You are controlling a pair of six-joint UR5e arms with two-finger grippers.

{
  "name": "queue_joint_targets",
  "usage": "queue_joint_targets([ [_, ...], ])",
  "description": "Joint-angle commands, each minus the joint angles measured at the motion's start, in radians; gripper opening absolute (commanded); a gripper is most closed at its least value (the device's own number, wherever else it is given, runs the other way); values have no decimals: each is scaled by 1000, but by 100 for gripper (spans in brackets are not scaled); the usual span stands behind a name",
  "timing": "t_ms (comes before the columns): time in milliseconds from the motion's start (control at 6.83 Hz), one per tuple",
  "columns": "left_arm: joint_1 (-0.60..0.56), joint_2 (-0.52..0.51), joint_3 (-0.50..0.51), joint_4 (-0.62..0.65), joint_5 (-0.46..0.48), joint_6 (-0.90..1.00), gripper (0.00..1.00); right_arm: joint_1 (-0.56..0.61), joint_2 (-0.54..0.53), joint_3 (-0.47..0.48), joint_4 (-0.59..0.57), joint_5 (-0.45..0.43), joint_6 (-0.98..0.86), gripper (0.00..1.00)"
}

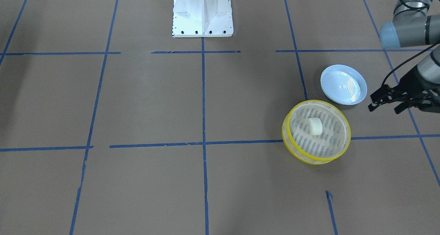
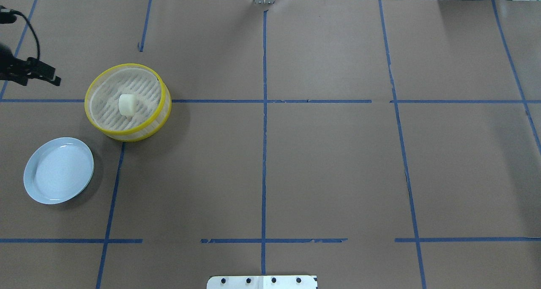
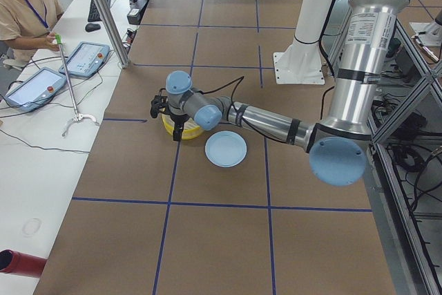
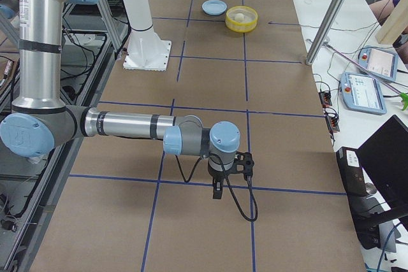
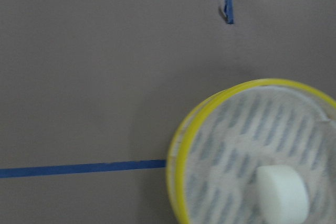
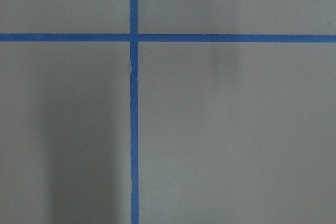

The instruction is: Place bun in steamer

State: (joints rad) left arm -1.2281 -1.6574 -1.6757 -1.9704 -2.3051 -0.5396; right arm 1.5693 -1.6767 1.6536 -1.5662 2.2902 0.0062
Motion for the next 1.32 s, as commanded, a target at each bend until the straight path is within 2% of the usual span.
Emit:
queue_joint_targets([
  [0,-198,154,-10,2,-67,308,100,0,2,0,0,0,0,100],
  [146,-284,177,-4,63,-89,417,100,0,0,0,0,0,0,100],
  [293,-328,171,-5,196,-85,510,99,0,0,0,0,0,0,100],
  [439,-374,168,-2,258,-83,551,99,0,0,0,0,0,0,100],
  [732,-390,183,1,275,-83,547,99,0,0,0,0,0,0,100],
  [1171,-387,163,-10,436,-77,555,100,0,0,0,0,0,0,100],
])
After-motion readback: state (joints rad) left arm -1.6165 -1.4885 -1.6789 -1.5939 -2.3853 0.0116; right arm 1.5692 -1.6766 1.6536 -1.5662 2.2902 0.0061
